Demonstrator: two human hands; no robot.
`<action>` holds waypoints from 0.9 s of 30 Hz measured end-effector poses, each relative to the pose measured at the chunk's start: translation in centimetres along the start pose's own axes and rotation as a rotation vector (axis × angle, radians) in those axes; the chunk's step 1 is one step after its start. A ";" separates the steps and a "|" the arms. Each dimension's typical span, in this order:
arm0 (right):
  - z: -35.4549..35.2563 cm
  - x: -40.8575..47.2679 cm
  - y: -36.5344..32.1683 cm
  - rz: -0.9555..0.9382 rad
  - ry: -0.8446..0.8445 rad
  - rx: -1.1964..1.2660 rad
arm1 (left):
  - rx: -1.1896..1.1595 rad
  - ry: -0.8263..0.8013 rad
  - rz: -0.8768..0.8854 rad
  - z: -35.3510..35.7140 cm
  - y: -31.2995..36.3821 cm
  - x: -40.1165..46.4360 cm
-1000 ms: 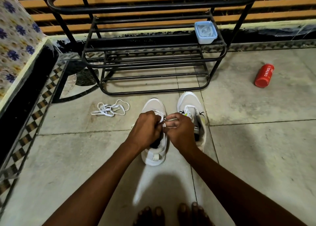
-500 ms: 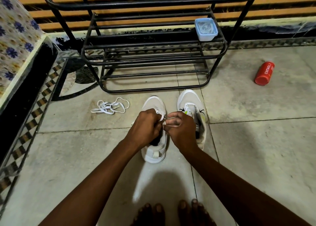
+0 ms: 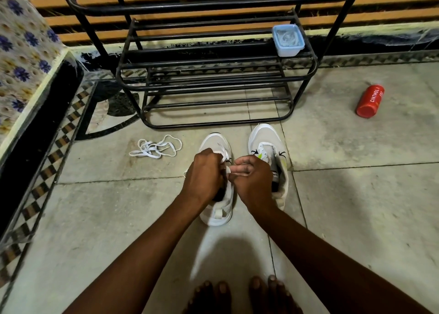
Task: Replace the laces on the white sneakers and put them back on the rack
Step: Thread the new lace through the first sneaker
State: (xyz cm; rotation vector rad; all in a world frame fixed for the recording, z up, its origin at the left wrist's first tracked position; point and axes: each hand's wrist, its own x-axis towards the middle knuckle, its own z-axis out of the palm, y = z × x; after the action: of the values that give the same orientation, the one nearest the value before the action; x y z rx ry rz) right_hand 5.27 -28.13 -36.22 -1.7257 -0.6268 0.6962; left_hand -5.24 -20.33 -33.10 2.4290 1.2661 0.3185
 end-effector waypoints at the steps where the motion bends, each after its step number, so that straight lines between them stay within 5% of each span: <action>1: 0.0 -0.1 0.0 -0.002 0.002 -0.005 | -0.001 0.015 -0.006 0.3 0.1 -0.3; 9: 0.2 -0.2 0.1 -0.005 -0.010 0.042 | 0.236 0.123 -0.086 0.3 1.0 -1.3; 13: 0.0 -0.1 0.2 -0.007 -0.023 0.059 | -0.035 0.101 -0.293 0.2 1.1 -0.9; 20: 0.0 -0.2 0.5 -0.072 -0.016 -0.022 | -0.016 0.129 -0.106 0.3 0.1 -1.1; 27: 0.4 0.0 0.2 -0.181 -0.045 -0.123 | -0.462 0.153 -0.313 1.0 -1.2 -0.9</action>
State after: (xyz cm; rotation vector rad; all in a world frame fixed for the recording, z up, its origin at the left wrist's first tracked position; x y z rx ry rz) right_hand 4.98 -27.92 -36.51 -1.7435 -0.8607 0.5808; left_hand -6.25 -20.66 -34.52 1.8199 1.4258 0.6366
